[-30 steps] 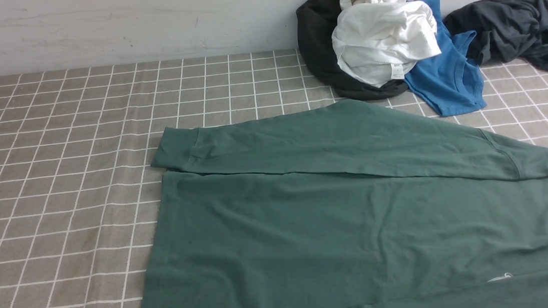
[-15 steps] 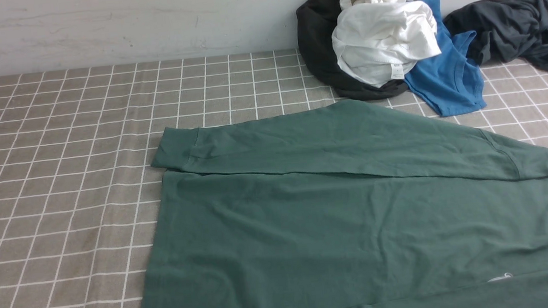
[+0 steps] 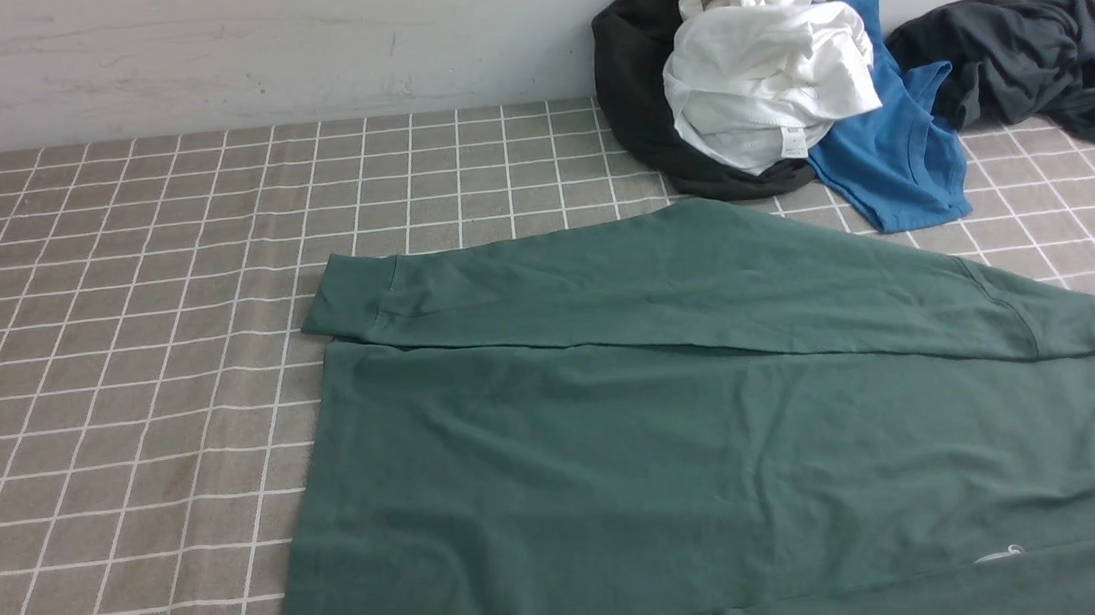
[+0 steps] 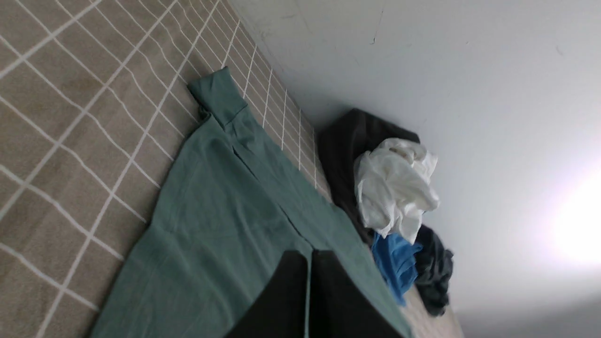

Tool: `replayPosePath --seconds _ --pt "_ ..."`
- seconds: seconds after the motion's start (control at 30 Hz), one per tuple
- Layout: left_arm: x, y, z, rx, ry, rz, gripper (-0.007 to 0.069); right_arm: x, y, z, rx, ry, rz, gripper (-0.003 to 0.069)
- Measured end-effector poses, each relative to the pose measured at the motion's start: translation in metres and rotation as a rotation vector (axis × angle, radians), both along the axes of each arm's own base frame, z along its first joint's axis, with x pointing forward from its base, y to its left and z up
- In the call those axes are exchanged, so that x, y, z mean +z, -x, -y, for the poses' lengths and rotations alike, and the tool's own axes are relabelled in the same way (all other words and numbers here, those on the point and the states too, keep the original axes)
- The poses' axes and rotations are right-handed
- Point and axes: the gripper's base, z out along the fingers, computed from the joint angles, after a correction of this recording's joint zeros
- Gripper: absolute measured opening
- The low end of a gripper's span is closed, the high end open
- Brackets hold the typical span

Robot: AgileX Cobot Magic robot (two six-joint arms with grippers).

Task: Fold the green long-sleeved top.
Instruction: Use the left arm to clamp the cuff closest to it

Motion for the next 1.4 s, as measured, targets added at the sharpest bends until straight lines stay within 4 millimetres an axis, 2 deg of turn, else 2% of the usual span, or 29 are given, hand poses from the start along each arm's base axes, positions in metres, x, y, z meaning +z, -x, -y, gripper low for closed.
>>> replayPosePath --seconds 0.07,0.13,0.23,0.33,0.37,0.43,0.47,0.5,0.57,0.6,0.67,0.7,0.77,0.93,1.13,1.3,1.4 --pt "0.008 0.002 0.003 -0.04 -0.101 0.028 -0.0005 0.0 0.0 0.0 0.005 0.053 0.008 -0.0014" --pt "0.029 0.006 0.005 -0.079 -0.273 0.115 -0.0005 0.004 0.001 0.0 0.026 0.2 0.033 -0.0014" --pt "0.055 0.008 0.009 -0.14 -0.475 0.154 -0.0005 0.029 0.003 0.0 0.033 0.423 0.116 -0.0014" --pt "0.077 -0.003 0.011 -0.254 -0.672 0.043 -0.0005 0.063 -0.005 0.002 0.049 0.647 0.12 -0.0014" --pt "0.079 -0.005 0.011 -0.256 -0.672 0.039 -0.0005 0.066 -0.006 0.001 0.052 0.647 0.116 -0.0014" --pt "0.091 -0.025 0.008 -0.381 -0.85 -0.146 -0.0004 0.098 -0.022 0.0 0.133 0.836 0.046 -0.0014" --pt "0.093 -0.024 0.007 -0.383 -0.865 -0.147 -0.0004 0.097 -0.025 0.0 0.14 0.847 0.033 -0.0014" --pt "0.1 -0.037 0.004 -0.444 -0.946 -0.247 -0.0003 0.112 -0.038 -0.001 0.222 0.928 -0.042 -0.0014" --pt "0.102 -0.052 0.0 -0.545 -1.037 -0.382 0.0014 0.124 -0.055 -0.005 0.358 0.989 -0.147 -0.0014" --pt "0.1 -0.053 0.0 -0.552 -1.039 -0.399 0.0015 0.127 -0.055 -0.006 0.383 0.994 -0.157 -0.0014" --pt "0.093 -0.068 0.008 -0.708 -1.082 -0.497 0.0047 0.128 -0.073 -0.018 0.595 1.013 -0.284 -0.0014" --pt "0.092 -0.069 0.009 -0.722 -1.086 -0.502 0.005 0.127 -0.075 -0.02 0.624 1.013 -0.305 -0.0014" --pt "0.078 -0.079 0.024 -0.891 -1.118 -0.567 0.0092 0.121 -0.082 -0.033 0.826 1.044 -0.398 -0.0014" --pt "0.043 -0.102 0.054 -1.121 -1.221 -0.661 0.0218 0.104 -0.079 -0.05 1.088 1.11 -0.53 -0.0014" --pt "-0.004 -0.133 0.081 -1.2 -1.303 -0.699 0.0353 0.102 -0.08 -0.051 1.101 1.155 -0.535 -0.0014" --pt "-0.033 -0.148 0.088 -1.212 -1.316 -0.731 0.0374 0.103 -0.082 -0.051 1.08 1.161 -0.512 -0.0014" --pt "-0.04 -0.151 0.09 -1.213 -1.319 -0.739 0.0374 0.103 -0.083 -0.051 1.069 1.167 -0.503 -0.0014"
